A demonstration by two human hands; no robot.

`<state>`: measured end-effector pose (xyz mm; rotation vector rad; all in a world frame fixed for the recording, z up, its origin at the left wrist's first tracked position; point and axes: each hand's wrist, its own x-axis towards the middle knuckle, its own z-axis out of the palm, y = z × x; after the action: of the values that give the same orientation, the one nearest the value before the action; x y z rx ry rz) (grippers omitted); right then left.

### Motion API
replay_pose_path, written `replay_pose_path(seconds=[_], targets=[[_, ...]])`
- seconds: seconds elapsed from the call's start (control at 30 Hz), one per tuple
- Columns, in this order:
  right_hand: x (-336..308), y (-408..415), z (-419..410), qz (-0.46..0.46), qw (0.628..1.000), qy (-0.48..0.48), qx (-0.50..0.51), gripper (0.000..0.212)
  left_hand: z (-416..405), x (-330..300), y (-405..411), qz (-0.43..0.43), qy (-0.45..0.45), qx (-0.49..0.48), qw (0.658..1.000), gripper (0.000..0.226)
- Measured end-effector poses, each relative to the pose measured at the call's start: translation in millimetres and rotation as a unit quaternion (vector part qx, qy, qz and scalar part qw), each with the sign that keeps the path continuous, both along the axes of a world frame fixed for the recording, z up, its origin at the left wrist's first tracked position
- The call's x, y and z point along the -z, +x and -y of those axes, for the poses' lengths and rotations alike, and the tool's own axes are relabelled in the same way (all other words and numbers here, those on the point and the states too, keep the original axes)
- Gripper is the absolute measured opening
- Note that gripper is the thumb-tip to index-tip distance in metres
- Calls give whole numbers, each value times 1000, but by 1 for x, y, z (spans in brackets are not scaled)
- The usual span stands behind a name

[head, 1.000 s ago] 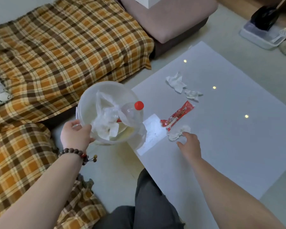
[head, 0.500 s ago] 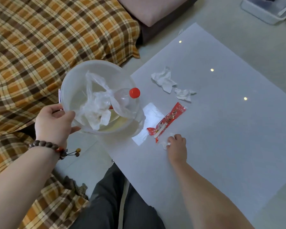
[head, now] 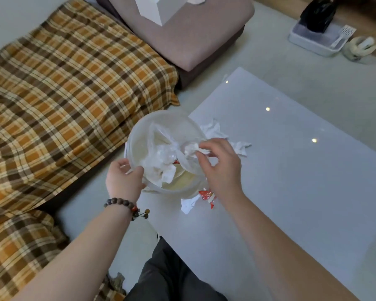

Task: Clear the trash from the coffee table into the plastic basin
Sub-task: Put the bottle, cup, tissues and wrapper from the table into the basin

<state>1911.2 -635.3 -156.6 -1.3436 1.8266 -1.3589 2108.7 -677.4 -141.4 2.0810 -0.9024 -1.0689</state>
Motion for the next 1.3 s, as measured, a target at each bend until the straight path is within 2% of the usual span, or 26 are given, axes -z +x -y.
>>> replay_pose_path(seconds=[0.1,0.23,0.37,0.43,0.5,0.63,0.83,0.93,1.0,1.07,1.2,1.3], targets=[[-19,28,27,-21,995,39,-84,20,4,-10,-5,-20,-7,7,1000,30],[-19,44,44,-64,978,121,-159,42,11,-20,0,-48,-10,2,999,32],[-15,24,37,-52,994,54,-80,37,23,-20,18,-47,-15,-7,999,30],[3,3,27,-49,997,63,-22,34,29,-17,28,-29,-15,-10,999,31],[35,-18,15,-58,988,144,24,34,34,-13,38,-11,-12,-12,1000,36],[114,-34,-11,-67,929,362,44,48,43,1,53,10,-14,-17,1000,42],[189,-10,-16,-44,883,466,42,73,56,24,64,14,-15,-22,1000,37],[207,-2,-7,-112,854,506,35,61,60,32,68,0,-15,-21,1000,27],[213,-1,-5,-147,855,496,42,44,63,34,72,-3,-13,-14,1000,24],[215,-3,-4,-135,870,471,56,34,65,36,75,-2,-10,-10,1000,25],[192,-4,1,-76,905,409,86,27,70,38,80,7,-7,-2,1000,23],[150,5,8,11,947,306,99,26,72,35,79,19,6,7,1000,27]])
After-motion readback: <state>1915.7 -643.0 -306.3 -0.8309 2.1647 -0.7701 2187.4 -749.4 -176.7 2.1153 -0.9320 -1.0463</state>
